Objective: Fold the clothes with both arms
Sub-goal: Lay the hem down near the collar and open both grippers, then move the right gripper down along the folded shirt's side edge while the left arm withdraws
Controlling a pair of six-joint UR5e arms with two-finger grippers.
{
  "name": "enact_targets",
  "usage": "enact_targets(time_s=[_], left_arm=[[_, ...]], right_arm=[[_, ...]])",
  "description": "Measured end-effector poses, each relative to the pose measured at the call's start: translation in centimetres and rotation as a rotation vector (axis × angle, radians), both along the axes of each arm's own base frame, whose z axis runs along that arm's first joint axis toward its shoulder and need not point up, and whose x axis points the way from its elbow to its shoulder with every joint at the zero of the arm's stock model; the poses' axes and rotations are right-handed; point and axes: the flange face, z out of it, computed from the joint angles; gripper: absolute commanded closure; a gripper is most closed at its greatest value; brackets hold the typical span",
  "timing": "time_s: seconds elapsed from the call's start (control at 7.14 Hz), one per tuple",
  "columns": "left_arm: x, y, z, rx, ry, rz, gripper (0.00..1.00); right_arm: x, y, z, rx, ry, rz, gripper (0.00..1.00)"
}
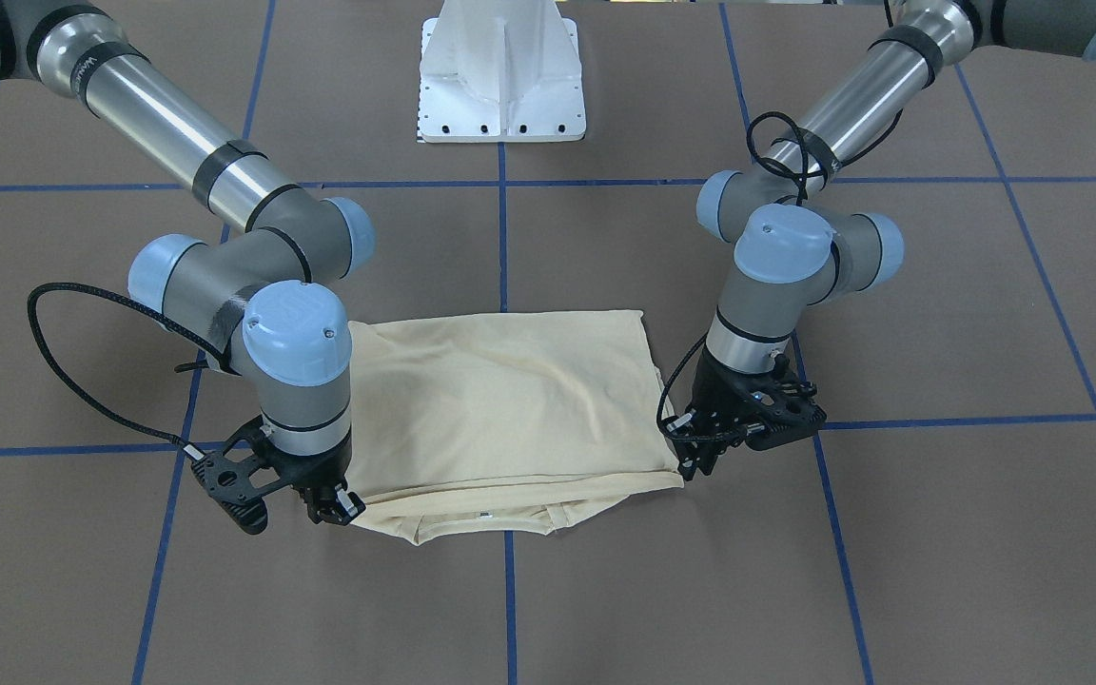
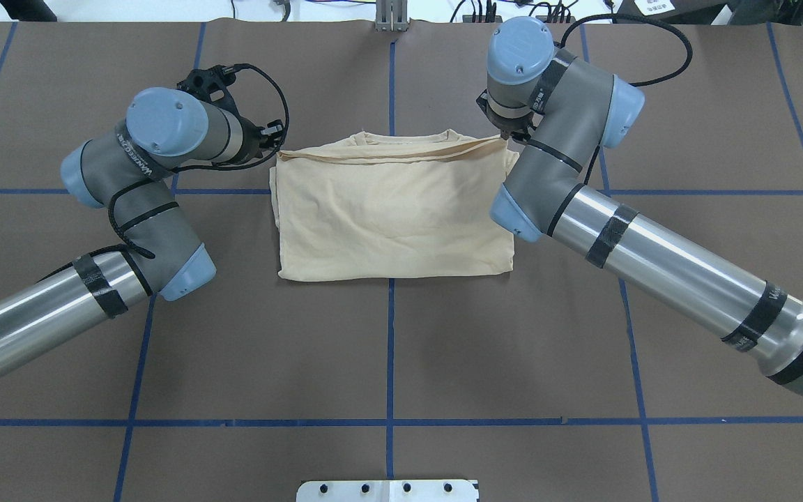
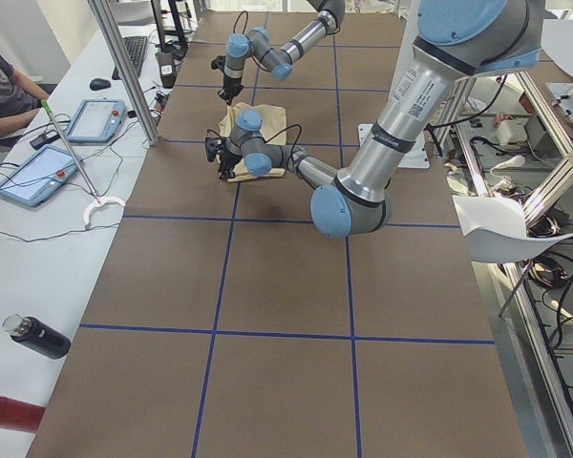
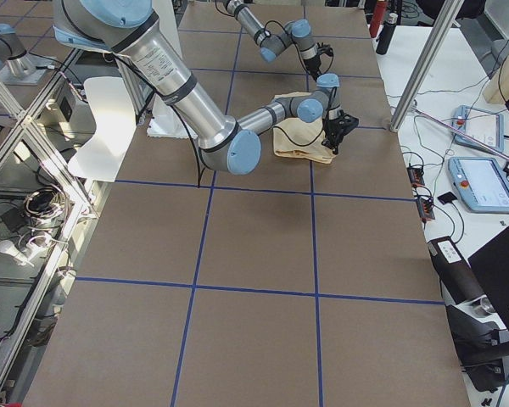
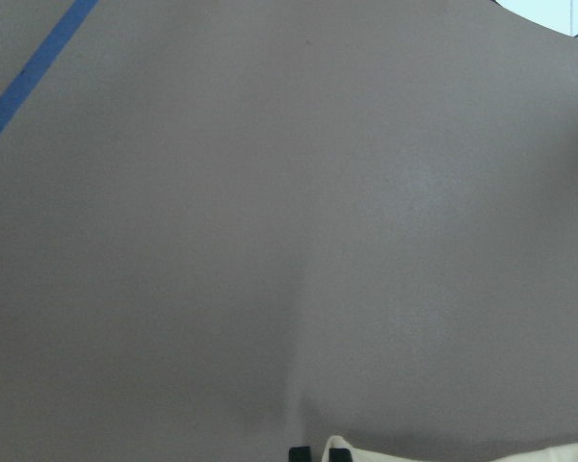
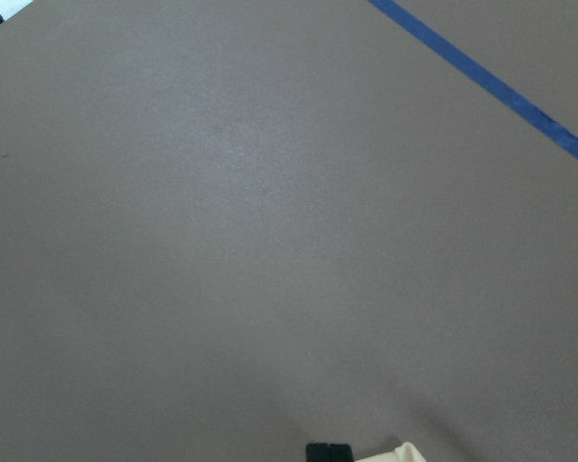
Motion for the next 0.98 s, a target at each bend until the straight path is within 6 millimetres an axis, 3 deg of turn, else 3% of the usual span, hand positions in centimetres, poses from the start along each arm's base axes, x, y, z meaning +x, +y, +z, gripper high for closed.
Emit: enact_targets(time_s=[0.28,0.42,0.7,0.84,0.98], left_arm=[[-1.9,-0.6,-1.4,0.045,0.043,-0.003,0.50],[-3.3,-0.6,-2.2,0.053,0.070,0.008,0.50],[-6.6,0.8,-2.9,0.064,0.120,0.044,0.50],[-7.4,1.4,-2.6,0.072,0.125,0.052,0.50],[-7.8,1.7,-2.3,0.079,0.121,0.057,0.50]], right_arm=[[1.6,-0.2,-1.6,0.018,-0.054,0.008,0.34],[3.5,0.8,-1.9,0.015,-0.104,-0.004,0.29],[8.6,6.8,0.7,0.014,-0.188,-0.030,0.20],[9.6,10.2,1.6,-0.011,-0.220,-0.018,0.20],[8.8,13.5,1.4,-0.051,-0.256,0.014,0.20]])
